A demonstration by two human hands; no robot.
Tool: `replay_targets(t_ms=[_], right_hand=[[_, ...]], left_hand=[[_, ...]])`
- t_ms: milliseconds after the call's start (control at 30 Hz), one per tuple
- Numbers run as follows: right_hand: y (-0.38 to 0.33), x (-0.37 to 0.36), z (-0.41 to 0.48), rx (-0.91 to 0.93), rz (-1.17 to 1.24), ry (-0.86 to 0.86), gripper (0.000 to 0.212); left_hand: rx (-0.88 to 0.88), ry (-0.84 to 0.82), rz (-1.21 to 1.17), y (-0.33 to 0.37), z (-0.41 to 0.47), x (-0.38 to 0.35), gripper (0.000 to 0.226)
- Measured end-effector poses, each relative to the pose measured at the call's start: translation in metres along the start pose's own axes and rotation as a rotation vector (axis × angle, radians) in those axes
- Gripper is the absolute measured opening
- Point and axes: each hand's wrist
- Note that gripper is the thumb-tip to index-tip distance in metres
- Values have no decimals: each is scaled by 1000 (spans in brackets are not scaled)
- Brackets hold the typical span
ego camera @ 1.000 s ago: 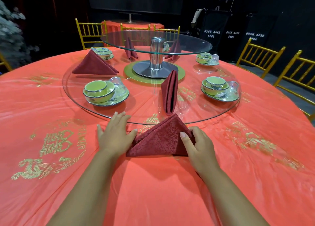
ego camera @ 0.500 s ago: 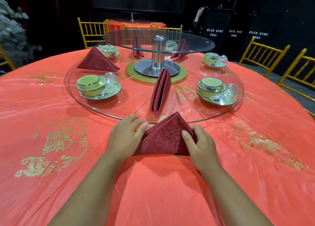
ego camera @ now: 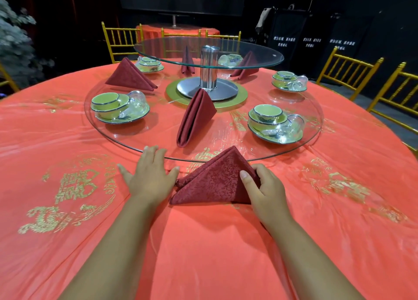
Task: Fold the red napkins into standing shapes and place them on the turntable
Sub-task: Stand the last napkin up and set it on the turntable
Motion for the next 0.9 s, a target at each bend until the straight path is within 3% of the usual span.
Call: replay_targets(t_ms=[133, 233, 367, 500, 900], right_hand=[[0, -1, 0, -6, 4, 0, 31], [1, -1, 1, -4, 6, 4, 31], [1, -1, 1, 0, 10, 7, 26], [2, -2, 0, 1, 20, 5, 25], [2, -1, -1, 3, 49, 4, 21]], left_hand=[[40, 126, -42, 4, -1, 1, 66], [-227, 283, -338, 12, -5, 8, 58], [-485, 45, -350, 30, -16, 8, 69], [-353, -30, -222, 24, -11, 3, 82], [-86, -18, -48, 8, -2, 1, 58]])
Point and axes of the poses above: each hand's wrist, its own z-axis towards the middle knuckle, its own x-axis out of the back of the hand, y = z × x, and after that the axes turned 6 degrees about -x, right-handed
